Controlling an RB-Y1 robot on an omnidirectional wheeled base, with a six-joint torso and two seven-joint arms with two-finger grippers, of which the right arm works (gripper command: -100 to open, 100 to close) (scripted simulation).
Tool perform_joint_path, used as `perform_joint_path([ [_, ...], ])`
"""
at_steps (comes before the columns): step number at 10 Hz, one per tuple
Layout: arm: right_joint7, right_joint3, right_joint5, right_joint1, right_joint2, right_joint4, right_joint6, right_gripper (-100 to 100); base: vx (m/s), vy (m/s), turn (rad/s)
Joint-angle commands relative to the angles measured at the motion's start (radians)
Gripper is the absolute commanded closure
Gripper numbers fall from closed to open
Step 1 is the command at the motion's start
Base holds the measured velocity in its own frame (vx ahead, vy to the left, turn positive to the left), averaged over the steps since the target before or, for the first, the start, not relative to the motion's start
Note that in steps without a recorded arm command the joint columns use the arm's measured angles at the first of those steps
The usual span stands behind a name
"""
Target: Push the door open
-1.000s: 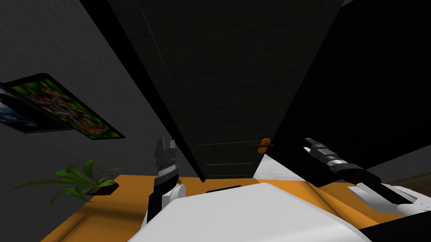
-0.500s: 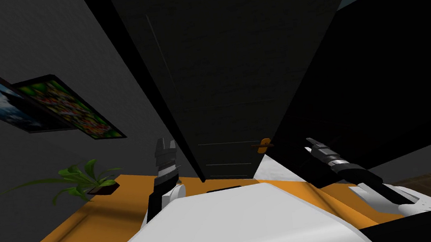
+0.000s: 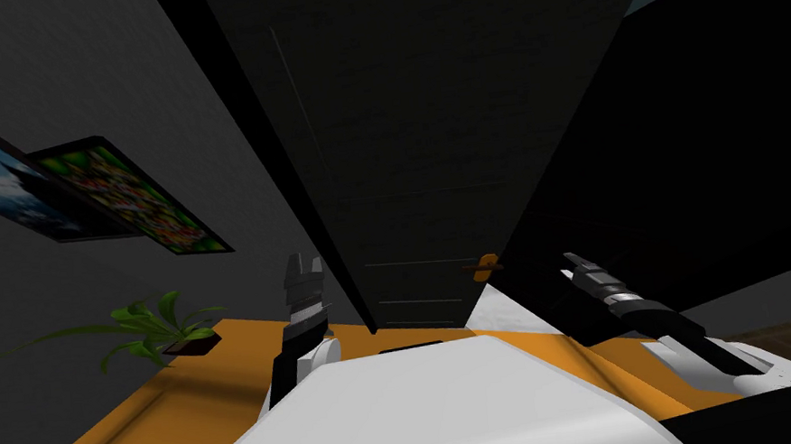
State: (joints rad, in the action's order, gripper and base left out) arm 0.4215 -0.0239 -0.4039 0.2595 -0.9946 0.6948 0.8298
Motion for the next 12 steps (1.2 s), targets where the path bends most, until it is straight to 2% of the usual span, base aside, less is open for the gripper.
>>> perform_joint_path([
  [1,0.001,0.0,0.0,-0.001,0.0,-0.002,0.001,-100,0.0,0.002,0.01],
  [7,0.001,0.0,0.0,-0.001,0.0,-0.002,0.001,-100,0.0,0.001,0.005],
  [8,-0.027,-0.018,-0.02,0.026,-0.02,-0.027,-0.002,-100,0.065,0.054,0.146],
  [9,-0.027,-0.018,-0.02,0.026,-0.02,-0.027,-0.002,-100,0.092,0.05,0.056],
  [12,-0.074,-0.043,-0.053,0.061,-0.042,-0.059,-0.007,-100,0.088,0.008,0.14],
])
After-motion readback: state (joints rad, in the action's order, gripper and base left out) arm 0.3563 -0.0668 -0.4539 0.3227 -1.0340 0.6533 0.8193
